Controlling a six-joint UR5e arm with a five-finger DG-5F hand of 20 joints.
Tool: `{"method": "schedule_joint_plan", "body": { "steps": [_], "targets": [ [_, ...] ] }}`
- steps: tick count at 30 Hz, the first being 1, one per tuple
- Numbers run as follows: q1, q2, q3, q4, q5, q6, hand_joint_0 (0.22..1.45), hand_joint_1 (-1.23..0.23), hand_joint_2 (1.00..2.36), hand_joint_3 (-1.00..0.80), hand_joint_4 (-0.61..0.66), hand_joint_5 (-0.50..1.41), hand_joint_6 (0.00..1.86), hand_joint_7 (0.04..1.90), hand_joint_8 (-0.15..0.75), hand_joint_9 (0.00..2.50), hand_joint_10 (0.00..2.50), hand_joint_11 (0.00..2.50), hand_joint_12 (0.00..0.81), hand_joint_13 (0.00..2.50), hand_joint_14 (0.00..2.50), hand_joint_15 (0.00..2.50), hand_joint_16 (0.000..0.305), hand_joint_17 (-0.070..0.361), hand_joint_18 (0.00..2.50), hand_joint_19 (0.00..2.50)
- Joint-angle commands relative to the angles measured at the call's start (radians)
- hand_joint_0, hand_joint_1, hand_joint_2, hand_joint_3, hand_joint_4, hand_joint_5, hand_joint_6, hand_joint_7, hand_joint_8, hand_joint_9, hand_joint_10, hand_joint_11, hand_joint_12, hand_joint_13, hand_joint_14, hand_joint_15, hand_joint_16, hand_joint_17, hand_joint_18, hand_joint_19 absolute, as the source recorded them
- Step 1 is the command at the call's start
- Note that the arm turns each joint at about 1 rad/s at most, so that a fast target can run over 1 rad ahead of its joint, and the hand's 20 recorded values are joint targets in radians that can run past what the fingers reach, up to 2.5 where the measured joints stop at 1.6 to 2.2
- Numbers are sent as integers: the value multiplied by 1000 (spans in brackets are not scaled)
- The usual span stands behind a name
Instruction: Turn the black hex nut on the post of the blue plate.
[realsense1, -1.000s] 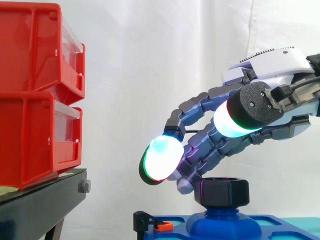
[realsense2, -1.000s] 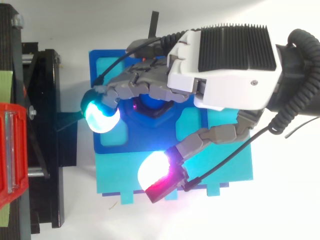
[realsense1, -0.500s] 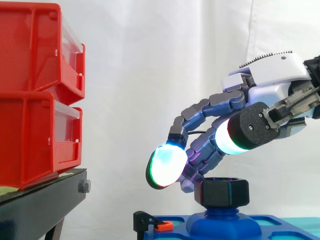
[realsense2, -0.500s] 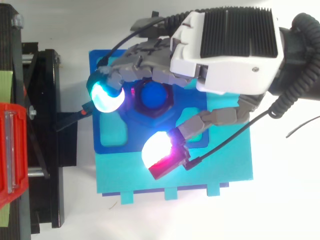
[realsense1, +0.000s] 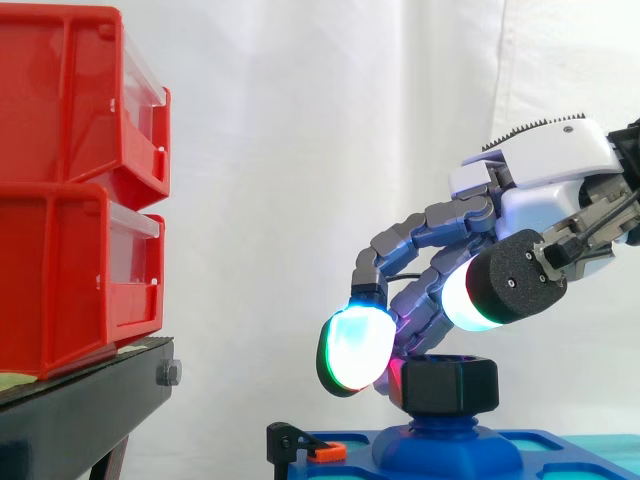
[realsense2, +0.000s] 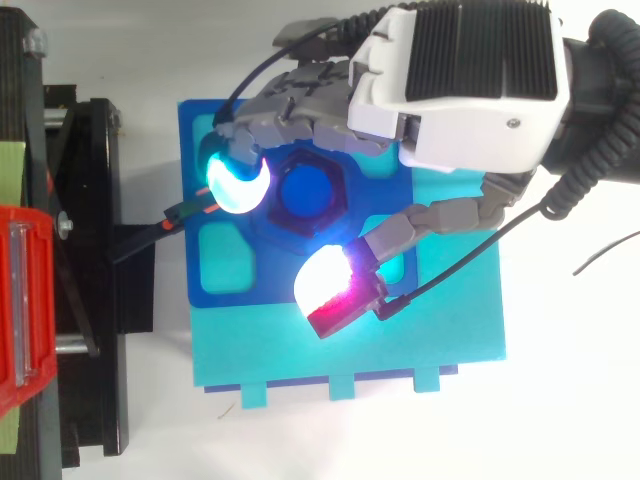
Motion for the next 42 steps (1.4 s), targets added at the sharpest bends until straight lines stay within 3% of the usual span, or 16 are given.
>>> {"method": "schedule_joint_plan", "body": {
  "steps": [1,9,15,23,33,39,42],
  "targets": [
    [0,0,0,-1,0,1,462,-584,1000,-500,256,-152,503,963,246,512,3,98,357,438,7,183,51,116,216,249],
    [-5,0,0,-7,-2,-6,461,-574,1000,-500,263,-148,503,970,248,514,3,98,357,439,7,180,51,115,221,246],
    [-26,0,0,-20,-6,-35,463,-570,1000,-500,264,-148,503,966,248,518,3,107,356,440,7,184,51,115,222,253],
    [-63,0,0,-21,-72,-47,466,-570,1000,-500,261,-148,503,967,245,517,3,99,357,441,7,185,51,114,225,254],
    [-99,2,0,-27,-121,-47,467,-568,1000,-500,266,-147,503,965,246,517,4,100,354,441,7,182,51,115,229,257],
    [-106,2,6,-27,-130,-45,468,-565,1000,-500,268,-146,503,966,245,521,2,102,355,442,7,189,51,115,233,266],
    [-108,2,42,-35,-135,-47,468,-563,1000,-500,267,-146,503,960,246,521,2,95,356,443,7,182,51,115,228,266]
  ]
}}
